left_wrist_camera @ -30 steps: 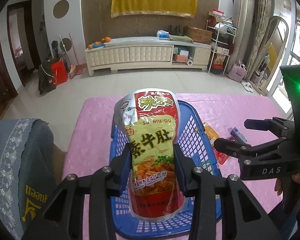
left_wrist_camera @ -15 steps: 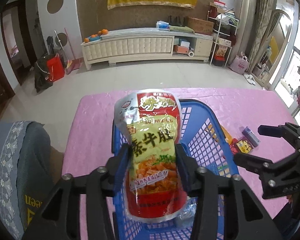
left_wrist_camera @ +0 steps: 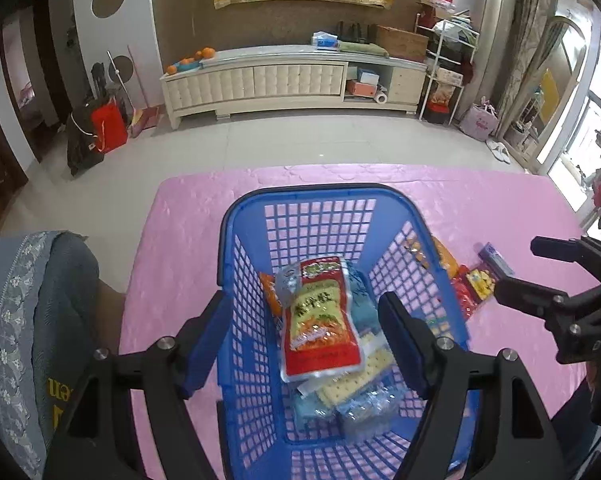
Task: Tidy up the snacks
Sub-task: 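Withdraw both tools from the basket back over the snack pile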
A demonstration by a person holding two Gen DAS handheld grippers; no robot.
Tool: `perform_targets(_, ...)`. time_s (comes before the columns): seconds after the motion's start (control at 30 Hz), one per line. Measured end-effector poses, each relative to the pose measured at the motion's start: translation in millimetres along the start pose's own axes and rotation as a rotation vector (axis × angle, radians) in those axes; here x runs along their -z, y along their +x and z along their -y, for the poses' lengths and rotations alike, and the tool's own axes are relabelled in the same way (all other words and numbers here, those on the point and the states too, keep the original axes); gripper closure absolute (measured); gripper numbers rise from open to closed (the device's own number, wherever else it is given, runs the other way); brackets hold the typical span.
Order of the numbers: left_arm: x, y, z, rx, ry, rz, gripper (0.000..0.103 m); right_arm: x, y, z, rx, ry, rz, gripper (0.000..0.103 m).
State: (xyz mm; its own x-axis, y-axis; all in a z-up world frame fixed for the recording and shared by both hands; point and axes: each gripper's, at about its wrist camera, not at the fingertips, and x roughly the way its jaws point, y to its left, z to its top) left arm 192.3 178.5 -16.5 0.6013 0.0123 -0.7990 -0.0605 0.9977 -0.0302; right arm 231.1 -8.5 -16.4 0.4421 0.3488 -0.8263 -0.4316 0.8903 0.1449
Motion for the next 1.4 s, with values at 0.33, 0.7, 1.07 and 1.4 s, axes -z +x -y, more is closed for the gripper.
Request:
perform_targets(0.33, 6, -36, 28, 0.016, 0.011, 0.030, 0.028, 19, -39, 6, -0.008, 0.019, 0.043, 0.000)
perform_targets(0.7, 19, -62, 81, 0.011, 0.101, 0.057, 0.028, 48, -72, 31, 0.007, 0.042, 0.064, 0.000)
perform_targets(1.07, 36, -64, 130, 0.035, 0.144, 0.060, 0.028, 83, -90, 64, 0.034, 0.076, 0.063, 0.000)
perform_targets(1.4, 68, -55, 164, 0.069, 0.138, 0.066, 0.028, 124, -96, 88, 0.062, 0.112, 0.063, 0.000)
